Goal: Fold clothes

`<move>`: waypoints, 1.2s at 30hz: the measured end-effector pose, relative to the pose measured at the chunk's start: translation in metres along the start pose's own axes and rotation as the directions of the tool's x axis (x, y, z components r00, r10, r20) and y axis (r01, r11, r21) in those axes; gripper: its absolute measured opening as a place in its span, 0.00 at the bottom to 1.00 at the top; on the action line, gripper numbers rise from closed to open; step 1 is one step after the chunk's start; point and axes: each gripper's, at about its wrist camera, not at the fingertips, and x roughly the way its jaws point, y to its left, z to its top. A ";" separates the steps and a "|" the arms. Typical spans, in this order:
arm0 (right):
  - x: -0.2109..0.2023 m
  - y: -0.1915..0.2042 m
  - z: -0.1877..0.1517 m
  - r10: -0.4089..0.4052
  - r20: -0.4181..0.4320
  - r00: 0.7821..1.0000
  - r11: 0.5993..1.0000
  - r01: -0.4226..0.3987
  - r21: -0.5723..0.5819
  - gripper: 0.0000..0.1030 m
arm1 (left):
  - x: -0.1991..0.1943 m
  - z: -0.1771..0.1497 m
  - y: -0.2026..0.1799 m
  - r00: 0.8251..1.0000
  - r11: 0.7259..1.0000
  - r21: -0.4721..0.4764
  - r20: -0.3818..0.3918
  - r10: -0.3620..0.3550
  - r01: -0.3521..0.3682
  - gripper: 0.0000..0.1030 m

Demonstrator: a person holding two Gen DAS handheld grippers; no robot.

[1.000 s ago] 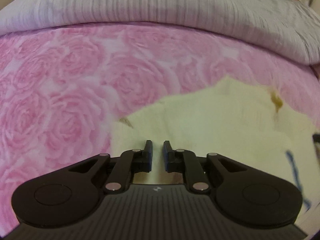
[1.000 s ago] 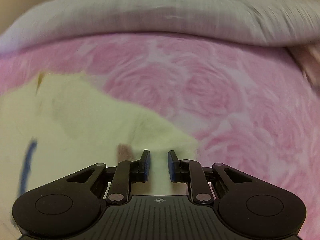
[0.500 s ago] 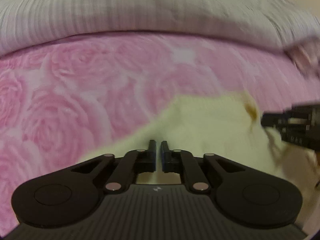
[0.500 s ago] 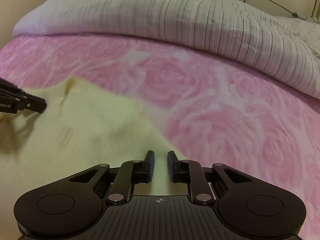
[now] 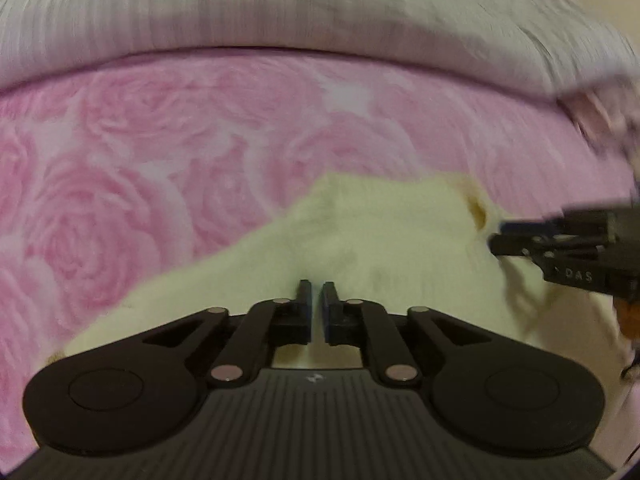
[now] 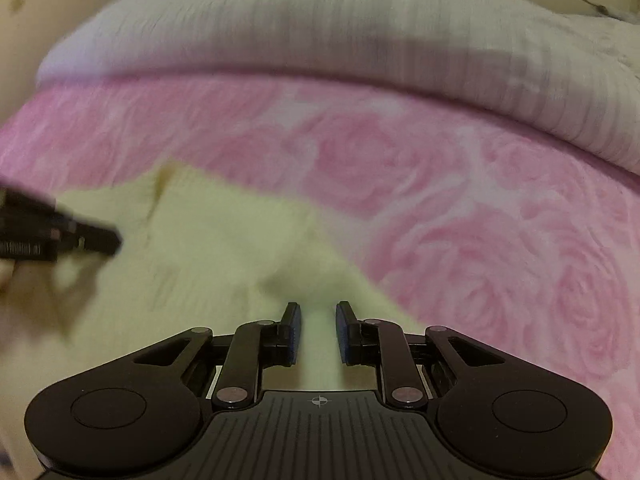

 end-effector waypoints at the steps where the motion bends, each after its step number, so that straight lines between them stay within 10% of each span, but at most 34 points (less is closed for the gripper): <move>1: -0.007 -0.007 0.004 -0.017 0.019 1.000 0.998 0.016 0.057 0.17 | -0.008 0.002 0.003 1.000 1.000 -0.021 0.020 0.006 -0.006 0.06; 9: -0.135 -0.032 -0.047 -0.051 0.100 0.994 0.981 0.031 0.192 0.17 | -0.111 -0.059 0.006 0.997 0.998 -0.034 0.047 0.061 -0.059 0.09; 23: -0.254 0.037 -0.287 -0.079 -0.222 0.972 0.983 0.113 0.144 0.17 | -0.220 -0.292 -0.006 0.974 0.967 -0.193 -0.183 0.132 -0.167 0.08; 31: -0.324 0.066 -0.376 -0.140 -0.305 0.942 0.866 0.266 0.423 0.18 | -0.270 -0.363 0.005 0.961 0.975 -0.185 -0.269 0.067 -0.120 0.05; 36: -0.344 0.116 -0.396 -0.200 -0.520 0.830 0.798 0.446 0.405 0.18 | -0.304 -0.373 0.003 0.927 0.989 -0.069 -0.363 0.100 -0.133 0.08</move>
